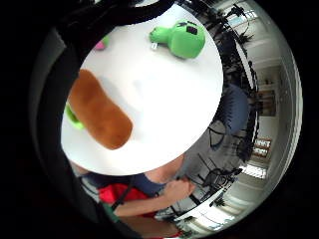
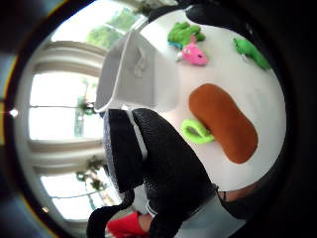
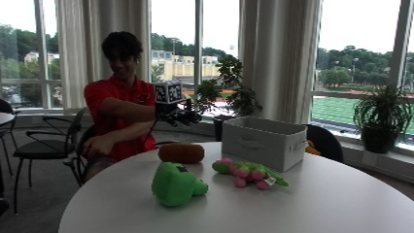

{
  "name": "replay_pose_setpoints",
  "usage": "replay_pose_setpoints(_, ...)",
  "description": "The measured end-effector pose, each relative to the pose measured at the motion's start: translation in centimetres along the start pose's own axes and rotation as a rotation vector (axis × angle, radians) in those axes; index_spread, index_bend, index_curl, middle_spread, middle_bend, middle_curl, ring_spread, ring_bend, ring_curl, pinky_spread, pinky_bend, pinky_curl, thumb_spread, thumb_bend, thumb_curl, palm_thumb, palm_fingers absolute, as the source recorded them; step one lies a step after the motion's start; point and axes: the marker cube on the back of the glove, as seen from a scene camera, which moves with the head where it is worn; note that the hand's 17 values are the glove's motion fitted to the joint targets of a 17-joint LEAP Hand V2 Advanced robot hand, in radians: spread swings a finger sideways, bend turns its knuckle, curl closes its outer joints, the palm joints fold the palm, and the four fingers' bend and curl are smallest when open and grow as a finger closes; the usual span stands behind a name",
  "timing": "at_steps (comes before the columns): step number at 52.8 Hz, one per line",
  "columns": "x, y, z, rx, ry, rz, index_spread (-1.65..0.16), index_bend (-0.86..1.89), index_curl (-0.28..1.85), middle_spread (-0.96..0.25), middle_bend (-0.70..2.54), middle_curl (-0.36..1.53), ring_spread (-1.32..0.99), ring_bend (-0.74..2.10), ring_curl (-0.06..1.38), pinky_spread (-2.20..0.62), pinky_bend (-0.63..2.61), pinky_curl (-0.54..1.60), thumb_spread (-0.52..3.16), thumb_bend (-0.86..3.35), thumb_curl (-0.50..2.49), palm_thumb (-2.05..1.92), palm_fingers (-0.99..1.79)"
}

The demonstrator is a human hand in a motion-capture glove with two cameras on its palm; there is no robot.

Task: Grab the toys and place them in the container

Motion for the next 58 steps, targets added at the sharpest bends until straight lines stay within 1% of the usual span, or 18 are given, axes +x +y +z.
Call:
replay_pose_setpoints(3, 0.2, -0.2, 0.0, -0.003, 0.007, -0.012, -0.21, 0.18, 0.05, -0.11, 0.16, 0.04, -0.12, 0.21, 0.04, 0.01, 0.45, 0.11, 0.55, -0.11, -0.01, -0.16, 0.15)
replay_pose_setpoints(8, -0.4, 0.4, 0.2, -0.016, -0.004, -0.002, -0.29, 0.19, 0.10, -0.15, 0.17, 0.07, -0.18, 0.23, 0.07, 0.02, 0.50, 0.16, 0.78, -0.11, 0.00, -0.16, 0.12)
replay_pose_setpoints(13, -0.5, 0.3, 0.1, -0.014, -0.007, -0.002, -0.34, 0.19, 0.13, -0.17, 0.18, 0.10, -0.21, 0.24, 0.09, 0.02, 0.51, 0.19, 0.91, -0.11, 0.01, -0.16, 0.10)
replay_pose_setpoints(20, -0.3, 0.2, 0.0, -0.006, -0.005, -0.002, -0.37, 0.19, 0.17, -0.18, 0.18, 0.14, -0.24, 0.25, 0.12, 0.02, 0.53, 0.22, 1.02, -0.11, 0.02, -0.17, 0.08)
replay_pose_setpoints(36, 0.8, 0.5, 0.1, -0.015, 0.008, -0.021, -0.39, 0.18, 0.24, -0.19, 0.18, 0.21, -0.26, 0.26, 0.17, 0.02, 0.56, 0.26, 1.08, -0.10, 0.03, -0.16, 0.04)
replay_pose_setpoints(43, 1.1, 0.0, 1.1, -0.039, 0.015, -0.031, -0.39, 0.12, 0.22, -0.19, 0.17, 0.22, -0.24, 0.25, 0.19, 0.05, 0.77, 0.33, 1.05, -0.07, 0.07, -0.09, 0.00)
replay_pose_setpoints(44, 1.2, 0.0, 1.4, -0.043, 0.018, -0.032, -0.39, 0.16, 0.23, -0.19, 0.19, 0.23, -0.25, 0.27, 0.20, 0.05, 0.70, 0.31, 1.06, -0.09, 0.07, -0.13, 0.00)
replay_pose_setpoints(46, 1.3, -0.2, 1.9, -0.056, 0.025, -0.033, -0.39, 0.10, 0.21, -0.18, 0.17, 0.23, -0.24, 0.25, 0.19, 0.06, 0.83, 0.35, 1.04, -0.06, 0.09, -0.08, -0.03)
replay_pose_setpoints(50, 1.2, -0.2, 3.8, -0.115, 0.031, -0.027, -0.38, 0.06, 0.19, -0.17, 0.15, 0.23, -0.22, 0.24, 0.20, 0.07, 1.01, 0.39, 1.03, -0.03, 0.12, -0.02, -0.05)
replay_pose_setpoints(58, 1.4, -0.3, 6.9, -0.215, 0.068, -0.035, -0.37, 0.06, 0.15, -0.16, 0.16, 0.24, -0.20, 0.28, 0.23, 0.07, 1.17, 0.43, 1.02, -0.03, 0.17, -0.01, -0.11)
